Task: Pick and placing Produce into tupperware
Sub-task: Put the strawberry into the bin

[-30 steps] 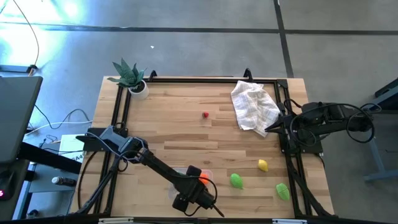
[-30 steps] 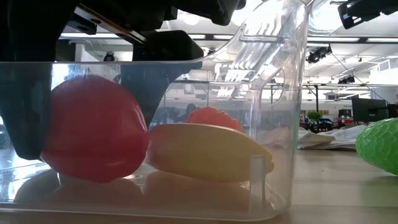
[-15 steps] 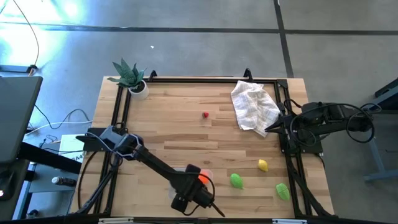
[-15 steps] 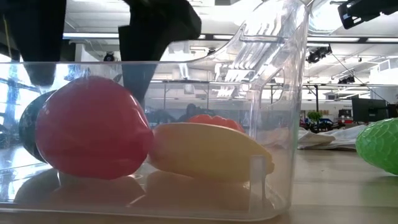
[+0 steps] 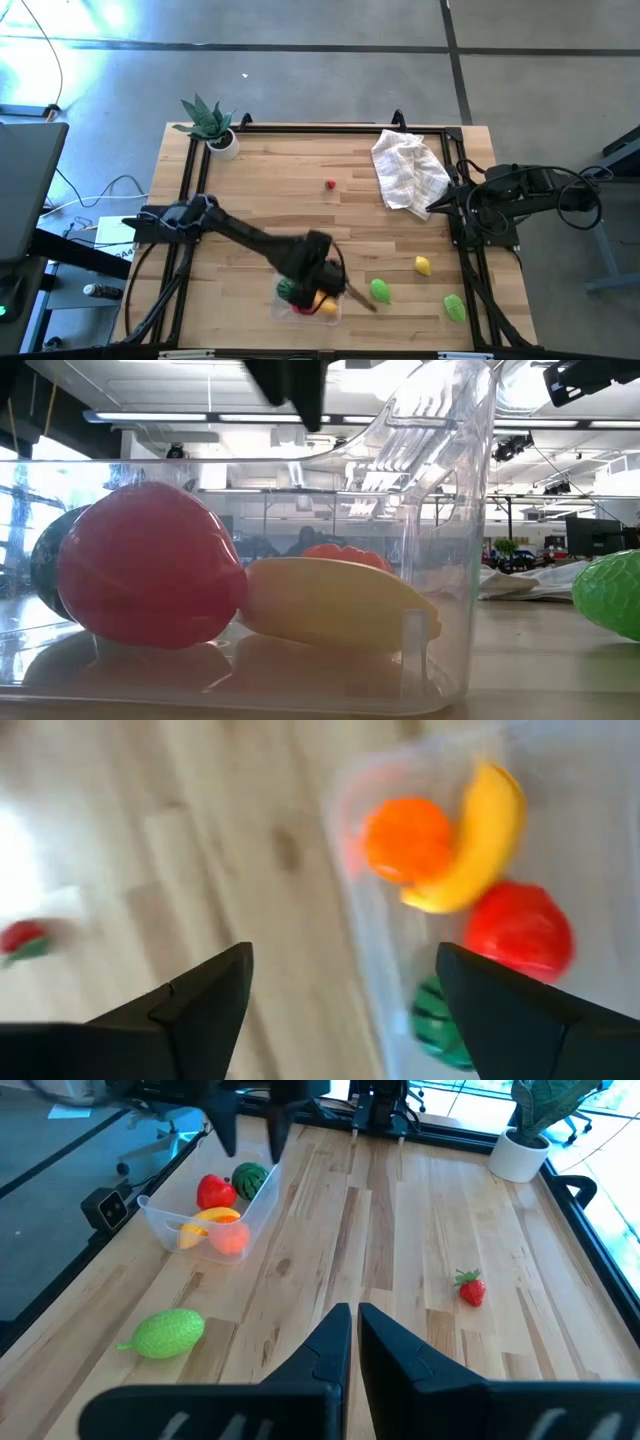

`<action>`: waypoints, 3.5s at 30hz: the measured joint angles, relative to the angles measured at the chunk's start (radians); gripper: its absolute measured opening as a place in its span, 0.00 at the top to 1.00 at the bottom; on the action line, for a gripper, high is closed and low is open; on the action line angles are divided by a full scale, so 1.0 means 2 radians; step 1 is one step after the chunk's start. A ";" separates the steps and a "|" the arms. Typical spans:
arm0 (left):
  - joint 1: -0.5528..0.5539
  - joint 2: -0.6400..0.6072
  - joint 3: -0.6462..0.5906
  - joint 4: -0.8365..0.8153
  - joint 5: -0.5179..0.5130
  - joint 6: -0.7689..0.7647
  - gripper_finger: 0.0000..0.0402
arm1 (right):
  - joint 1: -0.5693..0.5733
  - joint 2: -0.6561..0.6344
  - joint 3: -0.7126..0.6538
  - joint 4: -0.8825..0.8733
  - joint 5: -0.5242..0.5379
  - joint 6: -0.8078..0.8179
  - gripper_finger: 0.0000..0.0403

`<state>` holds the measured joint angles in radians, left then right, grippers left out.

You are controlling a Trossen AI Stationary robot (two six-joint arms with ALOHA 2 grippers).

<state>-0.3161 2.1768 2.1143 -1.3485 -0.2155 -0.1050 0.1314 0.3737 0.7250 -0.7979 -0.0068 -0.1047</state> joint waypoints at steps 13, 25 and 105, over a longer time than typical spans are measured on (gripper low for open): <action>0.140 -0.062 0.000 0.043 -0.006 0.067 0.34 | 0.000 0.000 0.000 0.000 0.000 0.000 0.96; 0.274 -0.037 0.000 0.151 0.036 0.127 0.44 | 0.000 0.000 0.000 0.000 0.000 0.000 0.96; 0.371 0.124 -0.002 0.076 0.170 0.087 0.53 | 0.000 -0.001 0.000 0.000 0.000 0.000 0.96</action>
<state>0.4255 2.4243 2.1113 -1.1959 0.1250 0.0696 0.1314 0.3725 0.7246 -0.7975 -0.0067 -0.1047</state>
